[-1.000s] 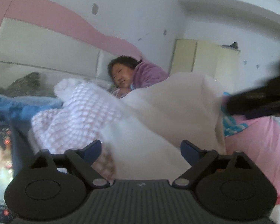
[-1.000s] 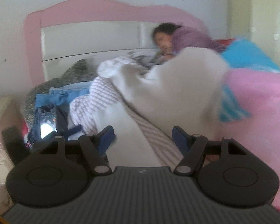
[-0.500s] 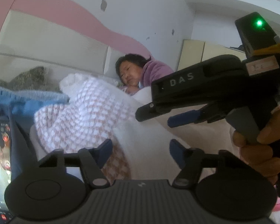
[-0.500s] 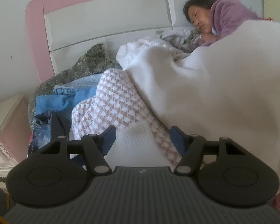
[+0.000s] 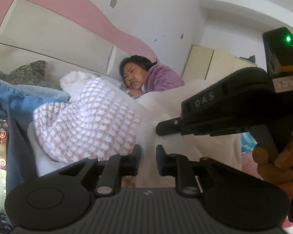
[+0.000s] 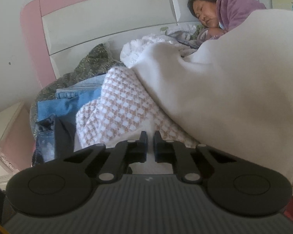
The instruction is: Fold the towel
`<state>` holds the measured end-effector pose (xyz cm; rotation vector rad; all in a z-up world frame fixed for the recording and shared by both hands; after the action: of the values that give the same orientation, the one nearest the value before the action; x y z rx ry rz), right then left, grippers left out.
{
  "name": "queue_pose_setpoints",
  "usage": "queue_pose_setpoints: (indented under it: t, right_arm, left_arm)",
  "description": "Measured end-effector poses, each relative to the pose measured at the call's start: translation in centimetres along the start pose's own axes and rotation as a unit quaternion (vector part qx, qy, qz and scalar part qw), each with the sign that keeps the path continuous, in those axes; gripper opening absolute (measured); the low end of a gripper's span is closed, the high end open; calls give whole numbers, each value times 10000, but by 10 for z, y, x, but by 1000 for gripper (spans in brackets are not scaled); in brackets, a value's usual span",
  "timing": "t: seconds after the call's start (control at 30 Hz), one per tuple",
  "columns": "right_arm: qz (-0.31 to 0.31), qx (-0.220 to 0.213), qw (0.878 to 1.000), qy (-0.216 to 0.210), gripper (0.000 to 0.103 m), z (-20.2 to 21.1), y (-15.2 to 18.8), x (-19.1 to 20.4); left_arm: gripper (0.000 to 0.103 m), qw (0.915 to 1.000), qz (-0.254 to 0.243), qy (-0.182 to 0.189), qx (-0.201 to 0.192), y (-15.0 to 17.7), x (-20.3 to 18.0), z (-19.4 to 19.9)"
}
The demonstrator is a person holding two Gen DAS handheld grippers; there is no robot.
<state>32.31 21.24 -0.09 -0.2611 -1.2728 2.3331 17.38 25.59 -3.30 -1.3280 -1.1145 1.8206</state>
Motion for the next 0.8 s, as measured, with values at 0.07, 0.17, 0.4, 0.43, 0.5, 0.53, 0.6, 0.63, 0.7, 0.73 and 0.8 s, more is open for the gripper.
queue_pose_setpoints:
  t: [0.07, 0.17, 0.4, 0.43, 0.5, 0.53, 0.6, 0.63, 0.7, 0.73, 0.8]
  right_arm:
    - [31, -62, 10000, 3, 4, 10, 0, 3]
    - [3, -199, 9998, -6, 4, 27, 0, 5]
    - [-277, -613, 9976, 149, 4, 86, 11, -1]
    - [-340, -693, 9968, 203, 4, 100, 16, -2]
    - [-465, -852, 9948, 311, 4, 128, 28, -3]
    - [-528, -932, 9936, 366, 4, 143, 33, -4]
    - [-653, -1091, 9908, 474, 4, 171, 45, -5]
    - [-715, -1170, 9891, 528, 4, 186, 50, -5]
    - [-873, -1316, 9853, 647, 4, 220, 66, -5]
    - [-932, -1378, 9833, 739, 4, 237, 75, -4]
    - [-1035, -1460, 9795, 922, 4, 271, 95, -3]
  left_arm:
    - [18, 9998, -31, 153, -92, 0, -6, 6]
    - [18, 9988, -103, 420, -216, 1, -19, 16]
    - [18, 9913, -146, 1268, -309, 3, -53, 47]
    - [18, 9892, -158, 1425, -295, 3, -59, 52]
    - [18, 9824, -259, 1828, -284, 6, -73, 68]
    - [18, 9782, -314, 2033, -280, 8, -80, 76]
    - [18, 9699, -294, 2408, -193, 12, -98, 92]
    - [18, 9653, -277, 2592, -145, 15, -106, 100]
    - [18, 9561, -334, 2911, -2, 23, -128, 119]
    - [18, 9512, -411, 3058, 86, 29, -140, 129]
    - [18, 9402, -585, 3345, 270, 42, -165, 148]
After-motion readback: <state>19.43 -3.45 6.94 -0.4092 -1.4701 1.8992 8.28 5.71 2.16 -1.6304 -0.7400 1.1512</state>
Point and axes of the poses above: each gripper's, at about its wrist camera, not at the fingertips, and z roughly against the way its jaws point, x to its left, y to its underside, the point moved 4 cm from there along -z, roughly the way its jaws point, and after that the axes turned 7 degrees about z, right-handed, at the moved point
